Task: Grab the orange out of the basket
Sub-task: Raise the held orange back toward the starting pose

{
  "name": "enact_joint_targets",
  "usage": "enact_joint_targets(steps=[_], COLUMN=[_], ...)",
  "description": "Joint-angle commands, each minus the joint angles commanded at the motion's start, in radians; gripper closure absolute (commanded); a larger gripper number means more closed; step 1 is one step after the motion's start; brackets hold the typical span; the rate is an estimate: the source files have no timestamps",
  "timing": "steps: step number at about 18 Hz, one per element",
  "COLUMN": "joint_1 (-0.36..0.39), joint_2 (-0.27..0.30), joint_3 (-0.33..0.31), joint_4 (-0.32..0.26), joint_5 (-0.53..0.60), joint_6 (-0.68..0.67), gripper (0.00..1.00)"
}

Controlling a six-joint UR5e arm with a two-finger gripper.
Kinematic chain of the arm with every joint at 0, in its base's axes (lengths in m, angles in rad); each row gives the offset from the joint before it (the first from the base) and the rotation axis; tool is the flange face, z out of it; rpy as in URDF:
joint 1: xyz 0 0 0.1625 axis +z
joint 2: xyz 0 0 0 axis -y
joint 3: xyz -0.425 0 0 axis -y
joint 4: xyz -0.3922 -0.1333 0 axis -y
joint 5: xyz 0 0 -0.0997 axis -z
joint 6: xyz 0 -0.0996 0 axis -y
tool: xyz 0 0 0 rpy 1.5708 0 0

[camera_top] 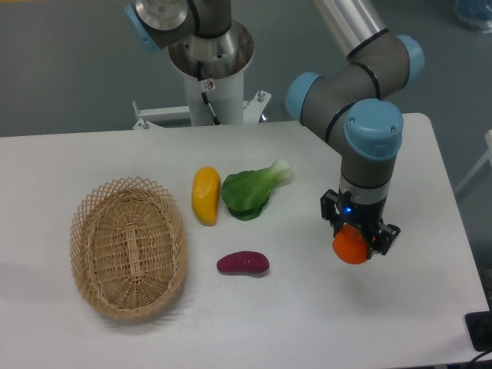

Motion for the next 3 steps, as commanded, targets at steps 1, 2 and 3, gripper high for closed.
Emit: enact_joint_targets(steps=[1,2,3], joint_1=[0.0,-0.002,-0.002], joint_2=[0.0,0.0,0.0], joint_3=[-0.002,-0.002,-0.003], joint_4=[0.0,0.0,0.002], joint_5=[0.003,0.003,0.005], joint_6=[-0.002,-0.005,-0.008], gripper=[0.57,0.57,0.57])
